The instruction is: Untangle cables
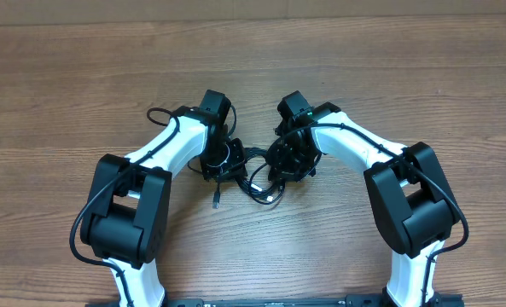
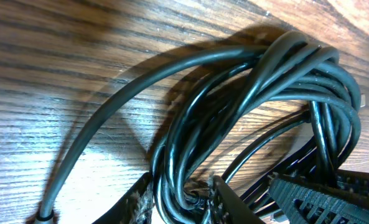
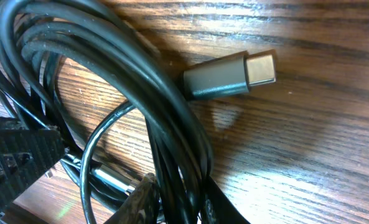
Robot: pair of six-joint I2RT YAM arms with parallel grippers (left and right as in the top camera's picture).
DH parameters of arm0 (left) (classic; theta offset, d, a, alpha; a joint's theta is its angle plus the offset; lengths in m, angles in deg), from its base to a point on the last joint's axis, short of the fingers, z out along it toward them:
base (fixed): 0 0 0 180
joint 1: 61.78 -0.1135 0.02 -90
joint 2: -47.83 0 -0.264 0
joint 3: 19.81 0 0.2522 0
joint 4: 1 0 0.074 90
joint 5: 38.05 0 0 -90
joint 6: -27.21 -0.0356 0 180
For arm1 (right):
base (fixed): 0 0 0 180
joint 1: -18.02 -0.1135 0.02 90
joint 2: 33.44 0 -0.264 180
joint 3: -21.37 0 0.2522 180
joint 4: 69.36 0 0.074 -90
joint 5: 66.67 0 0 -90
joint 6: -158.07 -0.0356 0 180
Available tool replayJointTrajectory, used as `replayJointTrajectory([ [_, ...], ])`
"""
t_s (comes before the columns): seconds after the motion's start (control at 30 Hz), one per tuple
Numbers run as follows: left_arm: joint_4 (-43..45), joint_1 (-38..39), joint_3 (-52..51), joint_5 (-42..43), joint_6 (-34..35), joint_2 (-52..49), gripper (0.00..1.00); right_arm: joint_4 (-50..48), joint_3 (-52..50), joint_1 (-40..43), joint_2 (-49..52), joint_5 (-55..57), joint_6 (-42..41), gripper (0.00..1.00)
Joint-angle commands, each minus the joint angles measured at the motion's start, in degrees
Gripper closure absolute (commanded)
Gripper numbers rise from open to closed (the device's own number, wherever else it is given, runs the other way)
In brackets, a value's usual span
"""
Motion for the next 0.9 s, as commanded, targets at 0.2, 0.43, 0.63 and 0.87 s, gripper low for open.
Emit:
replayJointTrajectory([
  [0.2,-2.9,-2.6,2.4,4.1,-3.3,-0.4,0.66,-0.4,-0.5,-0.4,-1.8,-0.5,-0.3,0.79],
  [0.43,-3.1,-2.5,2.5,4.0,-3.3,-0.5,0.70,-0.4,-0.5,-0.4,-1.8,-0.5,-0.3,0.79],
  [0.63,-2.5,-0.8,2.5,2.2,-2.6,-0.5,0.71,-0.4,-0.5,-0.4,-1.8,-0.5,-0.3,0.79],
  [0.87,-2.1,1.4,2.4,-3.7,0.2,-0.5,0.80,-0.4,-0.5,-0.4,-1.8,-0.5,-0.3,0.79],
])
